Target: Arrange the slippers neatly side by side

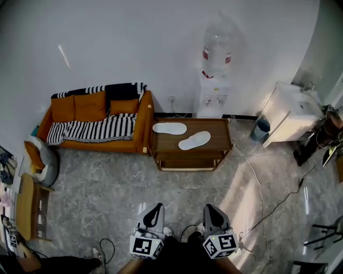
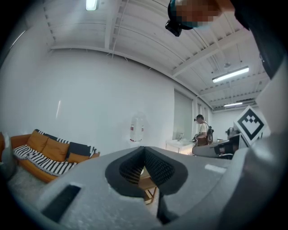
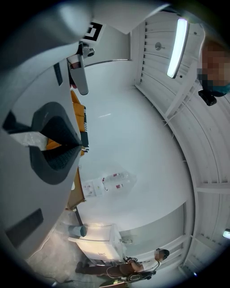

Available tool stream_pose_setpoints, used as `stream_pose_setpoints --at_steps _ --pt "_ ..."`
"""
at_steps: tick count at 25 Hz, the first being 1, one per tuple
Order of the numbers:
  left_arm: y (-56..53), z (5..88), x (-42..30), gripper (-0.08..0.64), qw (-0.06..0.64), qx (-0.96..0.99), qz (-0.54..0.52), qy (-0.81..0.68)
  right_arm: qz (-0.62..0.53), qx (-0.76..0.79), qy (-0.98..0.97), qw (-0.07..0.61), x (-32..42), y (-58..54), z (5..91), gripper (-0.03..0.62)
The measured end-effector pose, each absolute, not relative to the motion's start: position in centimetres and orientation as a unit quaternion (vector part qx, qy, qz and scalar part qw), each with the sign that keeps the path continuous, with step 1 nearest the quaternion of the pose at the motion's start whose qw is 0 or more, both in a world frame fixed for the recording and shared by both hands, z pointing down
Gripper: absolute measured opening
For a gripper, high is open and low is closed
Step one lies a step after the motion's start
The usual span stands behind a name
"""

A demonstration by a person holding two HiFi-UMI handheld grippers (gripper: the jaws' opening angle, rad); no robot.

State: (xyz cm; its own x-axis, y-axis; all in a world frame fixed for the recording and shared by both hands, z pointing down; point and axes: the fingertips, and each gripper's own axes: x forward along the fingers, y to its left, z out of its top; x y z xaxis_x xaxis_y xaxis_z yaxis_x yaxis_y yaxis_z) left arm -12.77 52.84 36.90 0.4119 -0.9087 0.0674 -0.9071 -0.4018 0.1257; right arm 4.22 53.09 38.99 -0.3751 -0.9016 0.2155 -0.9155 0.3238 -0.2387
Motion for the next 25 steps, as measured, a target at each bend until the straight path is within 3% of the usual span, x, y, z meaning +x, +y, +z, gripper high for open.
stream_pose_setpoints --at_steps 15,25 --pt "53.1 38.6 -17.1 0.012 0.095 0.853 -0.010 -0.514 0.198 0.569 -0.797 0.052 -2.1 53.6 42.1 0.008" --pt "48.4 40.1 -16.0 0.012 0.114 0.853 -0.002 -0.510 0.217 0.565 -0.794 0.063 -1.4 48.4 44.3 0.009"
